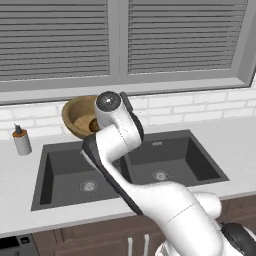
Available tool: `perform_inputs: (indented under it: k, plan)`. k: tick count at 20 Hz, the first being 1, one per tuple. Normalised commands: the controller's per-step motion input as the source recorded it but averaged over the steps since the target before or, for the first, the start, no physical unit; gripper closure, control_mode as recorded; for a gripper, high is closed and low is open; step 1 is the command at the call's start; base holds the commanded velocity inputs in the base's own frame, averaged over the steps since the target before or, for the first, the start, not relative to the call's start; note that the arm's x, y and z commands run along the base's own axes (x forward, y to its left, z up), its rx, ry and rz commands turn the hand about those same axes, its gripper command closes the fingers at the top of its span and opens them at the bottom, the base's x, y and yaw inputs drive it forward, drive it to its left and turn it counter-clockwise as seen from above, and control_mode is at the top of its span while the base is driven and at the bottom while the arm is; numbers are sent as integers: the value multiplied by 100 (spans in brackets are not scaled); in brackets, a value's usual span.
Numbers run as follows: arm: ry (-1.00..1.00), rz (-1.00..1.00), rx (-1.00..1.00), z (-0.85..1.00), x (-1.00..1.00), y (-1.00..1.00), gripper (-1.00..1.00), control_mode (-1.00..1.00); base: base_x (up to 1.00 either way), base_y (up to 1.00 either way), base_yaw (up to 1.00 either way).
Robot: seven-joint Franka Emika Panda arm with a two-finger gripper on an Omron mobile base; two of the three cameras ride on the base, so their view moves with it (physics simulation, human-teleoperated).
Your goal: Pick the mushroom from the sink and place it in the bowl. Then pick the bowl and place it in the microwave. Then close the microwave door and press the start button.
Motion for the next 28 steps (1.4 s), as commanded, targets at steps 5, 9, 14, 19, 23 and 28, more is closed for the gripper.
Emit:
perform_inputs:
  k: [5, 9, 14, 19, 23, 28]
  plan:
    - [21, -23, 10, 36, -43, -98, 100, -100, 0, 0, 0]
    - [17, -24, 3, 17, -17, -100, 100, -100, 0, 0, 0]
    - [1, -21, 0, 19, 0, -100, 100, -100, 0, 0, 0]
    - [0, -19, -2, 15, -6, -80, 100, -100, 0, 0, 0]
    - [2, -9, 16, 35, -1, -70, 100, -100, 0, 0, 0]
    - [-4, 0, 31, 24, -5, -26, 100, -100, 0, 0, 0]
